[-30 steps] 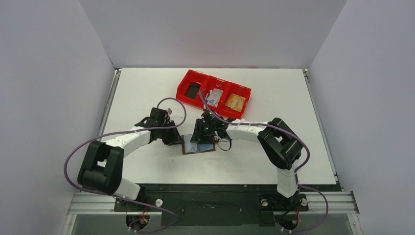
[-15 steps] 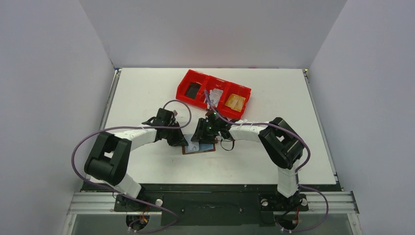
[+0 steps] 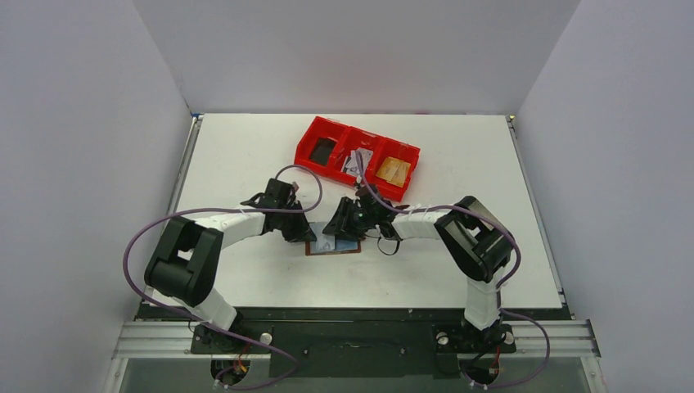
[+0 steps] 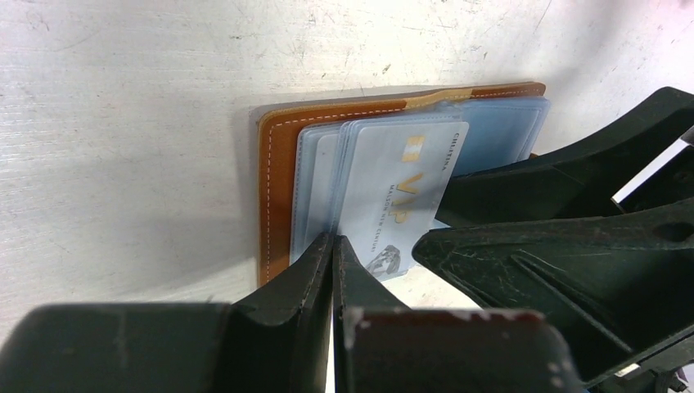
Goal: Take the credit cards out of the card holder
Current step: Remove the credit card from the card holder.
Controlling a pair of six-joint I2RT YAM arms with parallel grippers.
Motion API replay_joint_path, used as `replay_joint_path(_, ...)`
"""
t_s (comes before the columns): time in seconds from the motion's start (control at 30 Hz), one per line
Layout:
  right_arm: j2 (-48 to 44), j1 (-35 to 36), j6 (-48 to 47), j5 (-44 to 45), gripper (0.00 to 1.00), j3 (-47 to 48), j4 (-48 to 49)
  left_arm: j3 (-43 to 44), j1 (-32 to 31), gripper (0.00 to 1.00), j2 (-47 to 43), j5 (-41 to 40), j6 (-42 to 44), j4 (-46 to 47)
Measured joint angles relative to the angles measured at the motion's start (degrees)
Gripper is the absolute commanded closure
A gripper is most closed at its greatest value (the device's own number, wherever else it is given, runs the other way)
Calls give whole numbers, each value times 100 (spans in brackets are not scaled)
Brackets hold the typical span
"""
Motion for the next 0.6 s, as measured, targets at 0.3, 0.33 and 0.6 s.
replay_joint_path(0.3,-11,-225,590,-378,63,-715,1349,0,-22,100,17,-26,-57,44)
replay_joint_path(0.33,-11,-240,645,-396,65,-761,1443,0,-26,100,17,-28,-57,48)
replay_joint_path(0.6,-9,-262,905,-407,73,-970,1836,0,-26,100,17,-33,-57,50)
